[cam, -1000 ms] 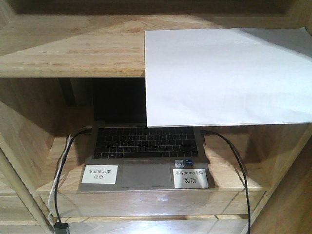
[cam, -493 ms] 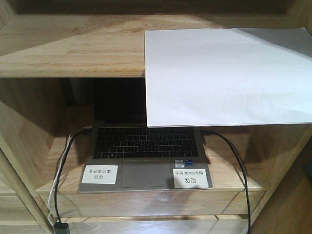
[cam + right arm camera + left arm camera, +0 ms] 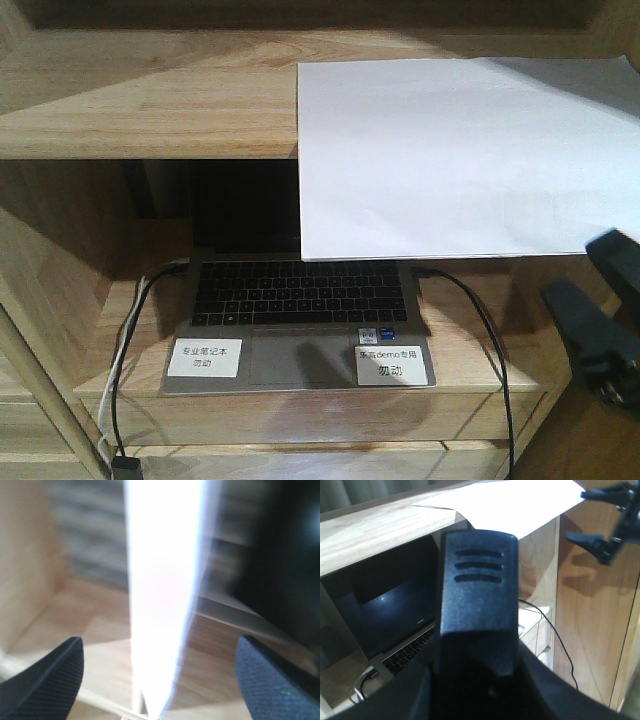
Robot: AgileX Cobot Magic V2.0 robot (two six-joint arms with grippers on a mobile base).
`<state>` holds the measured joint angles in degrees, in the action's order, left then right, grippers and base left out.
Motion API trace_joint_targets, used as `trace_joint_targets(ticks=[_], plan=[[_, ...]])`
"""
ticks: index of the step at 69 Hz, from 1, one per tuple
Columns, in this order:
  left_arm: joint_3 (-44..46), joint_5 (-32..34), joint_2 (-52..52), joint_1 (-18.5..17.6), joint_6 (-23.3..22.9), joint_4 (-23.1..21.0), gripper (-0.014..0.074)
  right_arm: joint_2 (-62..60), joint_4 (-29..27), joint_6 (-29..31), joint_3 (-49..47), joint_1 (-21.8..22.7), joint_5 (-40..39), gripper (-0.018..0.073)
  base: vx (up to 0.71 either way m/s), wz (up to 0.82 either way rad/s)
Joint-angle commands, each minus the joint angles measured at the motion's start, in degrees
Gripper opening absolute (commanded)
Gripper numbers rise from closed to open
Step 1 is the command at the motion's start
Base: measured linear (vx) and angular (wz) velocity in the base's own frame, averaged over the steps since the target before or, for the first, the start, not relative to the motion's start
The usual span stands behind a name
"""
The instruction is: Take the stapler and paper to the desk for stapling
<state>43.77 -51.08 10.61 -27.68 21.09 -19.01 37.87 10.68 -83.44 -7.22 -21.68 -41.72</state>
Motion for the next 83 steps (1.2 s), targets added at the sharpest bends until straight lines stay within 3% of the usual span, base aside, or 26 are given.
trace_joint_targets(ticks=[1, 12, 31, 50, 83], plan=[[1.51, 6.44, 0.89, -0.28, 0.03, -1.56, -0.0006, 6.02, 0.45, 4.74, -1.58, -0.18, -14.81, 0.058, 0.0, 0.0], [1.51, 6.44, 0.89, -0.28, 0.03, -1.56, -0.0006, 13.28, -0.29, 5.78, -1.58, -0.18, -26.18, 0.058, 0.0, 0.0], [1.51, 6.44, 0.89, -0.28, 0.03, -1.56, -0.0006, 21.04, -4.66, 5.78, -1.58, -0.18, -35.32, 0.058, 0.0, 0.0], [1.51, 6.44, 0.89, -0.28, 0.03, -1.56, -0.0006, 21.64, -9.4, 7.79, -1.82, -0.18, -35.32, 0.058, 0.0, 0.0], [1.51, 6.44, 0.89, -0.28, 0.03, -1.56, -0.0006, 23.68, -9.87, 8.51, -8.45, -0.18, -35.32, 0.058, 0.0, 0.0]])
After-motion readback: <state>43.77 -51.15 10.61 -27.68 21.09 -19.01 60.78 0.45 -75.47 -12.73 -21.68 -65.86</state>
